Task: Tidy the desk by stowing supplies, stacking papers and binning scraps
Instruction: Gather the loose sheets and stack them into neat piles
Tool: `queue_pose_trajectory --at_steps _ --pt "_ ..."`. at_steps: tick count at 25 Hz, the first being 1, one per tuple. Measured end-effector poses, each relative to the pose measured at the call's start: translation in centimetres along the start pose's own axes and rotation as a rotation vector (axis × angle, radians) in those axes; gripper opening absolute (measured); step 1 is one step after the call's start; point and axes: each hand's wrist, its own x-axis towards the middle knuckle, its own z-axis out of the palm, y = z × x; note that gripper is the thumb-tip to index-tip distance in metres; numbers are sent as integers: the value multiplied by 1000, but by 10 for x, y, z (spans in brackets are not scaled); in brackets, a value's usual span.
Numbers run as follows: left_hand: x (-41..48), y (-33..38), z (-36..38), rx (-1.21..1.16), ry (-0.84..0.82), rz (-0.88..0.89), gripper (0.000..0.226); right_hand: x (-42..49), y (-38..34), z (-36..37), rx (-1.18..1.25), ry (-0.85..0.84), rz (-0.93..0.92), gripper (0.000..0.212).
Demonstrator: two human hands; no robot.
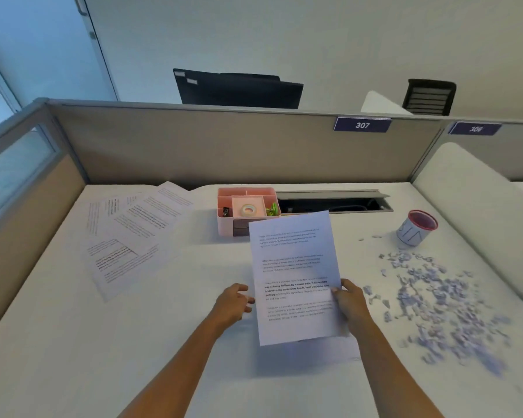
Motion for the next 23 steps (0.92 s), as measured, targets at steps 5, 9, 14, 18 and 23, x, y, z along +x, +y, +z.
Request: queue_pose_trajectory --at_steps 5,9,14,18,23 --pt "3 -4 51 96 -75 -14 45 23 28 -50 -110 -7 101 19" --pt "3 -5 85 157 -84 12 47 37 49 -68 -144 6 143 20" --pt "0 -3 111 239 -39 59 47 40 52 -71 -145 3 146 22" --pt "0 -8 114 257 -45 69 51 40 49 -63 -181 -28 130 26" --pt "-2 -5 116 287 -48 75 53 36 49 -59 -283 -28 76 35"
